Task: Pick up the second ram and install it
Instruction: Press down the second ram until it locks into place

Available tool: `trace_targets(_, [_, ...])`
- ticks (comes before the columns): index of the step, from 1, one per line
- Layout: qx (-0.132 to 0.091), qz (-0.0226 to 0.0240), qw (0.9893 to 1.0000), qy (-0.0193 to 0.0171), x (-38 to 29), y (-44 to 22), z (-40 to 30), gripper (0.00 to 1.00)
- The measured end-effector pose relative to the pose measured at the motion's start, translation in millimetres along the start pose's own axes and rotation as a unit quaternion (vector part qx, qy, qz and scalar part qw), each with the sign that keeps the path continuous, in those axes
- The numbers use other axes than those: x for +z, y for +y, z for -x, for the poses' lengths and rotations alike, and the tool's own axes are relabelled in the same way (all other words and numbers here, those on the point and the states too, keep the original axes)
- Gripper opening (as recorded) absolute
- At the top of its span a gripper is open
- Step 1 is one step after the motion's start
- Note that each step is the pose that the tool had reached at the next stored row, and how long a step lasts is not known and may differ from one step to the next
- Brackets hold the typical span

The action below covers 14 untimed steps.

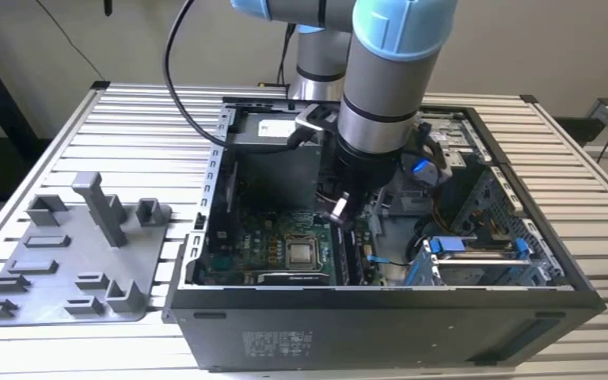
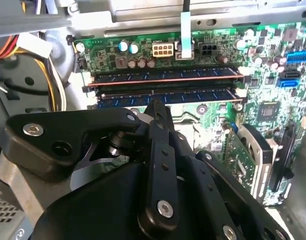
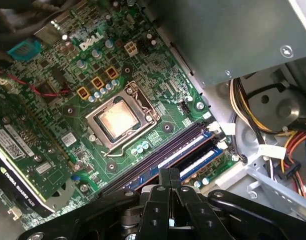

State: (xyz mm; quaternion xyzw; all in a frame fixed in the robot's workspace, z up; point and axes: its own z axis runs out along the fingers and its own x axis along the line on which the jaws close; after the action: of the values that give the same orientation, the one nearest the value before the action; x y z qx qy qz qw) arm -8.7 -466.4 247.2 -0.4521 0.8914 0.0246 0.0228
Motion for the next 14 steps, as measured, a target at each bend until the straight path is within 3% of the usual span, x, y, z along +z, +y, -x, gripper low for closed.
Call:
trace_targets(5, [-0.03, 0.0017, 0.9995, 0.0005, 0.4, 1.7, -1.3, 0.11])
trace_targets(8, [-0.052, 0.0029, 0.9987, 0.0009, 0.7, 2.2, -1.6, 0.11])
trace_targets(11, [-0.079, 0.0039, 0.9969, 0.0011, 0.9, 2.2, -1.7, 0.11])
trace_targets(14, [-0.106, 0.0044, 0.9944, 0.0009, 1.0, 2.2, -1.7, 0.11])
